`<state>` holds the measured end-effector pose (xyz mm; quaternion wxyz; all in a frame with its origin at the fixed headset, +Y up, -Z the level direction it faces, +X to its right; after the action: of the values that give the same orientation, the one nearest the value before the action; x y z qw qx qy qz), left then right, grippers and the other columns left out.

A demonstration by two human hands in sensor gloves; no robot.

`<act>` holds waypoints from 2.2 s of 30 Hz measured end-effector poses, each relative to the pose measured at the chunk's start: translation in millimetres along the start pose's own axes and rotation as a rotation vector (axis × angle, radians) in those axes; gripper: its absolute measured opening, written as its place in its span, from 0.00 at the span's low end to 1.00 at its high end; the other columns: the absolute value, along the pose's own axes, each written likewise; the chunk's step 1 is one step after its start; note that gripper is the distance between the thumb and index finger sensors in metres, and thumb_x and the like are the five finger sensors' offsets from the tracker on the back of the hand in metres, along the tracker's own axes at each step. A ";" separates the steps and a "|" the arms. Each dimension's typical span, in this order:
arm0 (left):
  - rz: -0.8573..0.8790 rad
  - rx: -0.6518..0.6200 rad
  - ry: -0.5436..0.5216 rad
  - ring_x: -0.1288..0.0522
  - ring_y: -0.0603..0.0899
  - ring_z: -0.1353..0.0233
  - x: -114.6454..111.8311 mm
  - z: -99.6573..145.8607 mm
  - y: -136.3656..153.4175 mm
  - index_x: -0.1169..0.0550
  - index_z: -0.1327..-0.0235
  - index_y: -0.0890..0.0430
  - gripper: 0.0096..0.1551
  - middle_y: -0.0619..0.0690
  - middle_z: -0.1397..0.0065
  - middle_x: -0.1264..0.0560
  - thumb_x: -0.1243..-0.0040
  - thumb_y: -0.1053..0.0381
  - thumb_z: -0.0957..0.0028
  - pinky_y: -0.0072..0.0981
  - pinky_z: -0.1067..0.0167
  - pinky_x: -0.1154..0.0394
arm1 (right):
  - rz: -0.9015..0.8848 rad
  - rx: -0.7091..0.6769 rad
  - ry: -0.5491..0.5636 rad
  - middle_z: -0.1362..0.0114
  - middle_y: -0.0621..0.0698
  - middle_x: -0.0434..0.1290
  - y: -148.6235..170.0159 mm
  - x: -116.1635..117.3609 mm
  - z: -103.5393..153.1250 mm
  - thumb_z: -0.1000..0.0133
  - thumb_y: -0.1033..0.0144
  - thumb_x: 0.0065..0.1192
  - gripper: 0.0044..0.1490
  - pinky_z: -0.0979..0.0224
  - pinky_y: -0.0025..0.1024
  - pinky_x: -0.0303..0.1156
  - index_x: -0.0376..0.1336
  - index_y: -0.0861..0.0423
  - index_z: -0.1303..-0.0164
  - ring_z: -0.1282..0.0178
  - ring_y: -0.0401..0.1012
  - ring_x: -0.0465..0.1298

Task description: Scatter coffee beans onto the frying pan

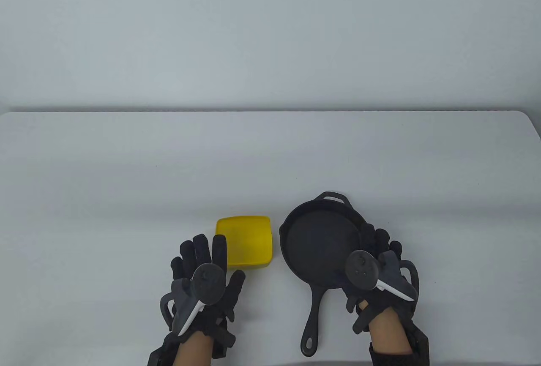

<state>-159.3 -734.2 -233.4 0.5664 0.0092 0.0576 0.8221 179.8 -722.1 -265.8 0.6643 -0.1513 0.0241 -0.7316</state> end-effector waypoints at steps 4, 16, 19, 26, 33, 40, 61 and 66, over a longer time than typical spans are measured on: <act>-0.021 -0.008 0.006 0.69 0.59 0.16 -2.2 -0.6 -3.0 0.57 0.26 0.33 0.52 0.43 0.18 0.66 0.48 0.26 0.58 0.60 0.21 0.65 | 0.000 -0.004 -0.030 0.28 0.71 0.20 -1.5 4.1 -2.4 0.40 0.42 0.53 0.61 0.41 0.72 0.25 0.27 0.66 0.22 0.30 0.73 0.27; -0.391 -0.117 0.185 0.68 0.60 0.14 2.7 -45.0 -36.4 0.64 0.30 0.33 0.74 0.45 0.18 0.68 0.38 0.16 0.83 0.63 0.18 0.60 | 0.015 0.011 -0.062 0.28 0.72 0.19 -2.5 8.9 -4.8 0.40 0.42 0.52 0.61 0.42 0.72 0.25 0.26 0.66 0.23 0.30 0.73 0.27; -0.394 -0.192 0.329 0.69 0.61 0.14 -3.4 -65.4 -42.9 0.63 0.30 0.37 0.80 0.46 0.19 0.69 0.36 0.17 0.91 0.63 0.18 0.58 | 0.013 0.018 -0.055 0.28 0.72 0.19 -1.2 9.0 -5.3 0.40 0.42 0.52 0.62 0.42 0.72 0.25 0.25 0.66 0.23 0.30 0.73 0.27; -0.467 -0.279 0.476 0.66 0.69 0.15 -31.2 -101.2 -42.9 0.62 0.28 0.53 0.90 0.59 0.20 0.66 0.33 0.17 0.97 0.67 0.19 0.57 | 0.032 0.002 -0.061 0.28 0.72 0.19 -6.2 10.4 -5.8 0.40 0.42 0.52 0.62 0.42 0.72 0.25 0.24 0.67 0.24 0.30 0.73 0.27; -0.437 -0.291 0.406 0.58 0.70 0.15 -28.9 -112.8 -42.3 0.64 0.28 0.45 0.84 0.61 0.19 0.64 0.32 0.18 0.88 0.67 0.18 0.54 | 0.005 -0.028 -0.059 0.28 0.72 0.19 -17.3 12.8 -9.3 0.40 0.42 0.52 0.62 0.42 0.72 0.25 0.24 0.66 0.24 0.30 0.73 0.26; -0.481 -0.306 0.388 0.47 0.70 0.17 -29.5 -111.1 -40.7 0.61 0.27 0.44 0.82 0.60 0.17 0.59 0.32 0.16 0.87 0.55 0.25 0.35 | -0.016 -0.057 -0.018 0.27 0.72 0.19 -19.7 10.7 -8.2 0.39 0.42 0.51 0.62 0.42 0.73 0.25 0.24 0.66 0.24 0.29 0.73 0.27; -0.409 -0.617 0.131 0.43 0.71 0.23 46.8 -31.3 -94.2 0.56 0.24 0.47 0.82 0.65 0.18 0.52 0.30 0.15 0.85 0.62 0.23 0.39 | -0.971 -0.341 0.308 0.27 0.75 0.19 -38.2 4.5 3.8 0.41 0.19 0.43 0.71 0.51 0.54 0.80 0.19 0.62 0.24 0.33 0.81 0.61; -0.337 -0.697 0.116 0.42 0.72 0.23 43.9 0.5 -119.8 0.55 0.23 0.48 0.82 0.66 0.18 0.51 0.32 0.14 0.84 0.62 0.24 0.38 | -1.289 -0.470 0.060 0.30 0.74 0.15 -55.8 22.5 -7.9 0.35 0.28 0.42 0.65 0.42 0.61 0.74 0.14 0.58 0.27 0.30 0.80 0.56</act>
<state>-63.6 -651.1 -247.7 0.6585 -0.2397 -0.1922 0.6870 122.4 -739.0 -255.9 0.0449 -0.2554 0.1057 -0.9600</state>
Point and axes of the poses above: the tracker on the back of each hand, its own y axis roughly to the little-finger side, its own z axis roughly from the fingertips to the wrist, x = y × z, the point moved 1 cm from there along -z, roughly from the wrist to the fingertips
